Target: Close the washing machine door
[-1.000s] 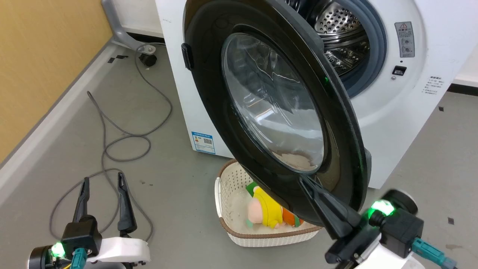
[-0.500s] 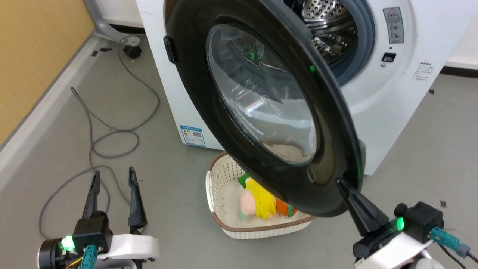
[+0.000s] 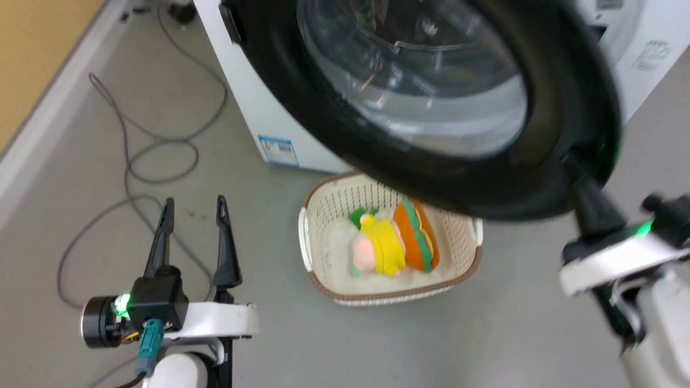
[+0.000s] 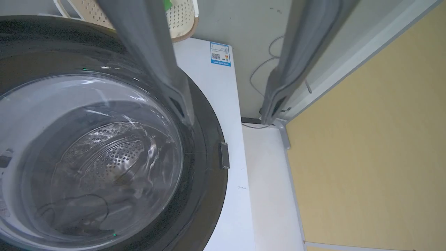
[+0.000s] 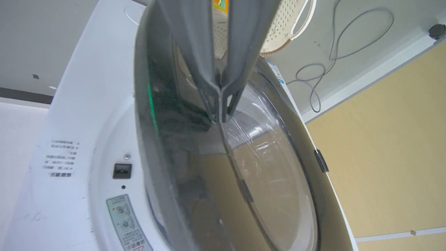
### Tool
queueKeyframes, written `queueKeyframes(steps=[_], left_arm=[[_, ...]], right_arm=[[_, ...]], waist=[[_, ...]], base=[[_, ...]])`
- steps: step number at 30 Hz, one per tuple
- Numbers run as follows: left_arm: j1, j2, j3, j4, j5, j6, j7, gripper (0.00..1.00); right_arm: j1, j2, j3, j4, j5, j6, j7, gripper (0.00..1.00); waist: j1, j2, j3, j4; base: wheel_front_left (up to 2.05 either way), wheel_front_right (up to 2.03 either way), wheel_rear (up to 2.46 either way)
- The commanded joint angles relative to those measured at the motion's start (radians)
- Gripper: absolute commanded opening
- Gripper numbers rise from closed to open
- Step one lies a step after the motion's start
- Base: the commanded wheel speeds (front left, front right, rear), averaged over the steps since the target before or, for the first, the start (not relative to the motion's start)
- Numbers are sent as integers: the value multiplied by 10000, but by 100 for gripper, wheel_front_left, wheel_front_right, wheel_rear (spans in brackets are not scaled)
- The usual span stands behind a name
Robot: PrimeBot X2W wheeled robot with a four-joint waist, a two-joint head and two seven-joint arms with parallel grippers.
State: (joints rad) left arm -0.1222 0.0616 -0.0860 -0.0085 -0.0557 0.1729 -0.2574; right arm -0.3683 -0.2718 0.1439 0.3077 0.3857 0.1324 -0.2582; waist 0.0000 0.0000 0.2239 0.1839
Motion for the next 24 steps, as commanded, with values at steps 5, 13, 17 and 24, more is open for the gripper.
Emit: queueKeyframes(steps=[5, 13, 17, 24], left_arm=[[-468, -77, -150, -105, -92, 85, -43, 100], [-946, -107, -375, -139, -208, 165, -43, 100], [-1114, -111, -533, -167, -334, 238, -43, 100], [-1174, -112, -655, -155, -479, 379, -43, 100]], right_arm=[[-1397, -276, -719, 622, -364, -17, -36, 0], [-3325, -625, -1030, 1772, -585, -17, -36, 0], [-4176, -824, -1028, 2406, -741, -17, -36, 0], [-5100, -950, -1133, 3280, -1123, -17, -36, 0]], waist=[[0, 0, 913, 72], [0, 0, 1673, 191], [0, 0, 1953, 300], [0, 0, 2081, 444]], base=[[0, 0, 0], [0, 0, 0], [0, 0, 0], [0, 0, 0]])
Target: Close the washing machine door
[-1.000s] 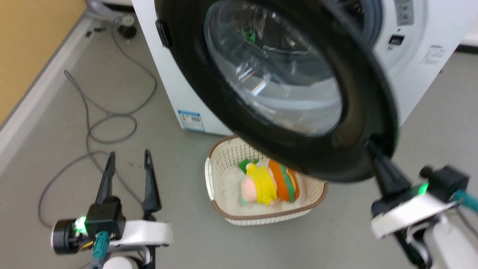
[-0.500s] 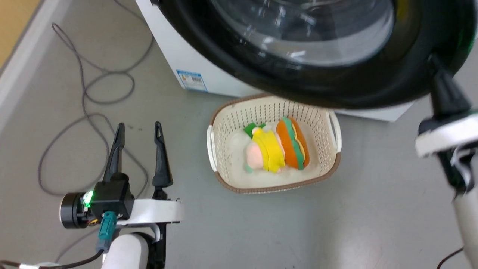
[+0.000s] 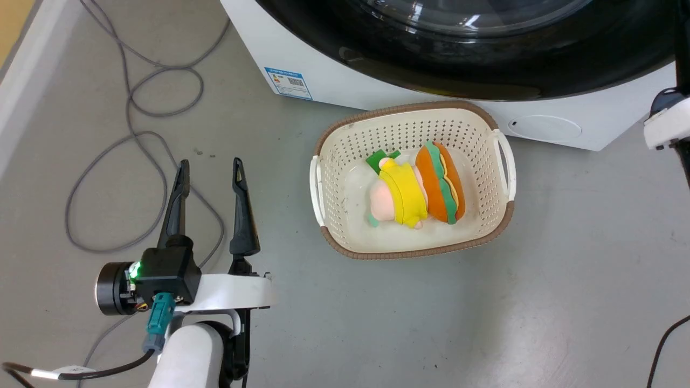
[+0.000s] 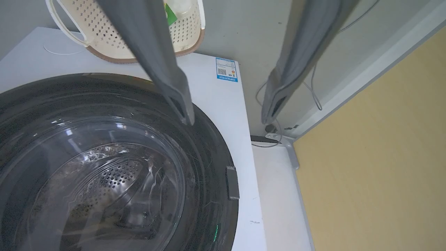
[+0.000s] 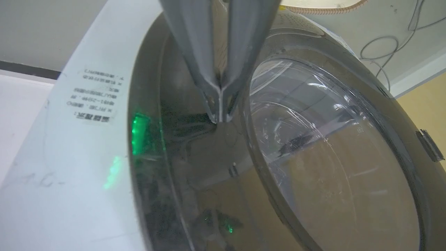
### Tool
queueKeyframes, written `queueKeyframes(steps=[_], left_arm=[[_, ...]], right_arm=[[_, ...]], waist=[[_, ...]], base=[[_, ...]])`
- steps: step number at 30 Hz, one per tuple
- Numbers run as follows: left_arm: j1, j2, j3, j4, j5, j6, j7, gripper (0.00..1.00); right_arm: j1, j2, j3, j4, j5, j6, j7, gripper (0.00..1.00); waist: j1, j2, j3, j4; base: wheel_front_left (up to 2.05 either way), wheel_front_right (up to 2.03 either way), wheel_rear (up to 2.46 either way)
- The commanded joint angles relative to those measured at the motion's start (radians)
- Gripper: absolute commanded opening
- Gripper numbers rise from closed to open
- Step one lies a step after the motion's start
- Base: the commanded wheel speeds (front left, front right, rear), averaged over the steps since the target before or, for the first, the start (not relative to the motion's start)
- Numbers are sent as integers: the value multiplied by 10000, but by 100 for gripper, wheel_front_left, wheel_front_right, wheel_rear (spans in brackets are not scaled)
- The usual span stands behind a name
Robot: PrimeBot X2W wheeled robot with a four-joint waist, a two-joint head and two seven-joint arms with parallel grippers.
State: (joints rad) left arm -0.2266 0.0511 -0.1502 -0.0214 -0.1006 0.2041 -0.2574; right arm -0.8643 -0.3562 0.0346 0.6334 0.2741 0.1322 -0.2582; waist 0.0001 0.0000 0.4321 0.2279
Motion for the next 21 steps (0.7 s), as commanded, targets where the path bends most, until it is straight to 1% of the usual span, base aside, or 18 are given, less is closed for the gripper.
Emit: queueKeyframes(steps=[1, 6, 10, 13, 16, 19, 21], left_arm=[[-131, -7, -14, -29, -38, 82, -43, 100], [-85, -8, 29, -2, -36, 149, -43, 100], [87, -8, 177, 118, 35, 161, -43, 100], [241, -8, 317, 269, 133, 96, -43, 100], [377, -8, 478, 377, 242, 24, -44, 100], [496, -4, 626, 446, 359, -75, -44, 100], [594, 10, 714, 471, 429, -125, -44, 100]], right_arm=[[-212, -113, -95, 101, -93, -15, -36, 0], [-220, -6, -395, 210, -521, -15, -36, 0], [330, 141, -521, -177, -742, -15, -36, 0], [971, 278, -689, -857, -966, -15, -36, 0], [1712, 506, -958, -1806, -1299, -15, -36, 0], [2520, 880, -1218, -2909, -1739, -15, -36, 0], [3039, 1240, -1435, -3568, -1984, -15, -36, 0]], waist=[[-1, 0, -1, 14], [-1, 0, -144, -27], [-1, 0, -520, -239], [-1, 0, -896, -479], [-1, 0, -1305, -764], [-1, 0, -1706, -1086], [-1, 0, -1980, -1333]], base=[[0, 0, 0], [0, 0, 0], [0, 0, 0], [0, 0, 0], [0, 0, 0], [0, 0, 0], [0, 0, 0]])
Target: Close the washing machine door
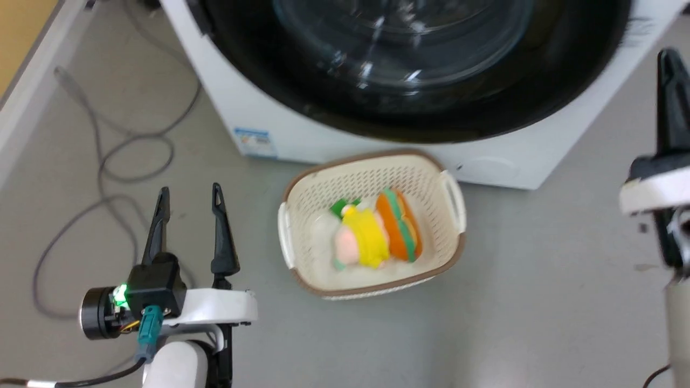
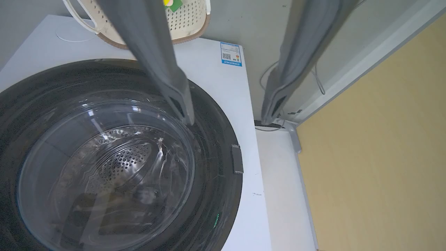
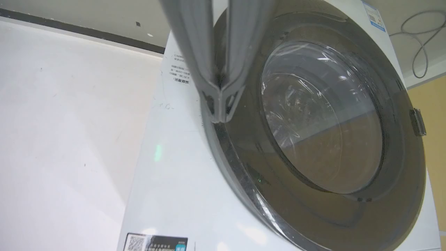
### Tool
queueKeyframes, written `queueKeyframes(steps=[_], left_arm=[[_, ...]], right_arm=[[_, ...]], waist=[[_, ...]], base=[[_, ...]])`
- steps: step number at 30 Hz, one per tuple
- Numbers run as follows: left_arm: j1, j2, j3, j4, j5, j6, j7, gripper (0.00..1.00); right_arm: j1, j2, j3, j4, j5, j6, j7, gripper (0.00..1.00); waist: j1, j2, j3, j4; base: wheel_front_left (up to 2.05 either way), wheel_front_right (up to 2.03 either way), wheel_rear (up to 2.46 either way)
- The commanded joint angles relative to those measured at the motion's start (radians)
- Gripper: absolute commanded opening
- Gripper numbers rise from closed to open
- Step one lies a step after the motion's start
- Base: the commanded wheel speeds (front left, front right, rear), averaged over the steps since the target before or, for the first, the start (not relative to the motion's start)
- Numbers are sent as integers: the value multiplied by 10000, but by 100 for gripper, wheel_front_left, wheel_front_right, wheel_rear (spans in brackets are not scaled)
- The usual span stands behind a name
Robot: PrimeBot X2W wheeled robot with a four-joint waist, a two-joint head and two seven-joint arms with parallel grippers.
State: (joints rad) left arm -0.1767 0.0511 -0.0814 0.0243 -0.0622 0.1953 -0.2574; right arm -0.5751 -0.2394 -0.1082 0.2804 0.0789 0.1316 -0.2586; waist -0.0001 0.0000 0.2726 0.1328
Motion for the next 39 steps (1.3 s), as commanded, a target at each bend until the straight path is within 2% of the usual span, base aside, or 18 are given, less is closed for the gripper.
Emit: queueKeyframes(steps=[1, 5, 12, 13, 15, 16, 25, 34, 35, 39], left_arm=[[159, 18, 57, 33, 76, -66, -44, 100], [434, 40, 151, 135, 166, -165, -44, 100], [1042, 107, 331, 289, 302, -195, -44, 100], [1139, 110, 351, 309, 318, -181, -44, 100], [1325, 110, 384, 342, 335, -162, -44, 100], [1416, 110, 385, 366, 348, -164, -44, 100], [1880, 99, 216, 585, 291, -407, -44, 100], [2025, 112, 132, 747, 304, -618, -44, 100], [1928, 63, 135, 725, 250, -585, 9, 0], [1927, 42, 134, 726, 248, -580, 21, 0]], right_arm=[[428, 254, -46, -325, -126, -9, -32, 0], [1590, 866, -70, -1027, -392, -9, -32, 0], [3036, 1496, 145, -1356, -419, -9, -32, 0], [3215, 1573, 198, -1344, -330, -9, -32, 17], [3564, 1678, 283, -1292, -267, -9, -32, 69], [3731, 1724, 262, -1286, -214, -9, -32, 100], [5221, 1884, -23, -1789, -213, -9, -32, 100], [6082, 1890, -429, -2230, 323, -9, -32, 100], [5937, 1850, -424, -2177, 235, 0, 7, 0], [5915, 1850, -415, -2176, 218, 0, 21, 0]], waist=[[1, 0, -513, -492], [1, 0, -1084, -894], [1, 0, -1843, -1476], [1, 0, -1945, -1525], [1, 0, -2155, -1596], [1, 0, -2258, -1606], [1, 0, -2763, -1431], [1, 0, -2950, -1301], [1, 0, -2949, -1304], [1, 0, -2950, -1304]], base=[[0, 0, 0], [0, 0, 0], [0, 0, 0], [0, 0, 0], [0, 0, 0], [0, 0, 0], [0, 0, 0], [0, 0, 0], [0, 0, 0], [0, 0, 0]])
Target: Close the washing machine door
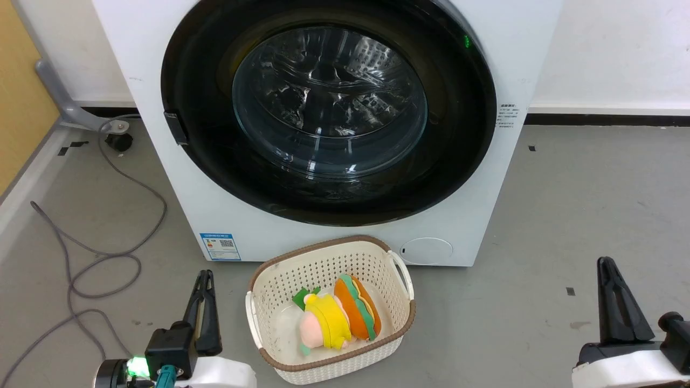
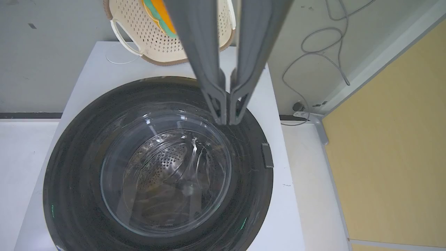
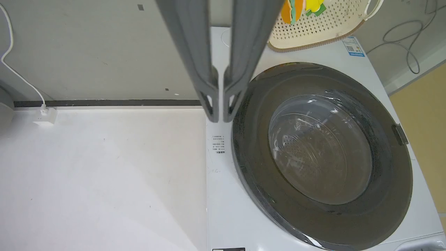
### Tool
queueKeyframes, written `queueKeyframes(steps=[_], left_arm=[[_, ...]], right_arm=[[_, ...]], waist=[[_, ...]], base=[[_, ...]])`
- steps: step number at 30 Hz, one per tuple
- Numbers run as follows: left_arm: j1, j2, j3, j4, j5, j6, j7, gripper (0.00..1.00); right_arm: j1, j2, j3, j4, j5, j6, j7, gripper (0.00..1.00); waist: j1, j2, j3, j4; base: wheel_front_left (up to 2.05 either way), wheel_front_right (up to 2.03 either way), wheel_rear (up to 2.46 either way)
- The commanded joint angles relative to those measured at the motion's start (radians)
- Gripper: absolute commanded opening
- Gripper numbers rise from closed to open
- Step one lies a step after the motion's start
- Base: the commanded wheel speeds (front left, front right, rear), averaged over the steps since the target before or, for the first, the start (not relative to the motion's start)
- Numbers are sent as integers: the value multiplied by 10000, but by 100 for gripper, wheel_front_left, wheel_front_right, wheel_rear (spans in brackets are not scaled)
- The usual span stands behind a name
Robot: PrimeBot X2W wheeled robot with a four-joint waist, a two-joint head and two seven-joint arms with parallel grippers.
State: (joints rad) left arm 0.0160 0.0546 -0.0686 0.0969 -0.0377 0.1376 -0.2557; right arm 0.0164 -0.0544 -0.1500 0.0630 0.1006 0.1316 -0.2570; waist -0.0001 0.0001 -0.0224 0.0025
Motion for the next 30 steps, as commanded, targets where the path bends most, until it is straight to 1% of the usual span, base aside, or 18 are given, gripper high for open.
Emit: queueKeyframes(steps=[1, 30], left_arm=[[-1, 4, 7, -5, 3, -10, 17, 0], [-38, -7, 165, -230, 90, -329, 610, 0]], right_arm=[[-1, 0, 11, -5, -5, 0, 19, 0], [-39, 10, 359, -151, -239, -2, 614, 0]], waist=[[1, -1, 2, 0], [1, -1, 54, -6]], base=[[0, 0, 0], [0, 0, 0]])
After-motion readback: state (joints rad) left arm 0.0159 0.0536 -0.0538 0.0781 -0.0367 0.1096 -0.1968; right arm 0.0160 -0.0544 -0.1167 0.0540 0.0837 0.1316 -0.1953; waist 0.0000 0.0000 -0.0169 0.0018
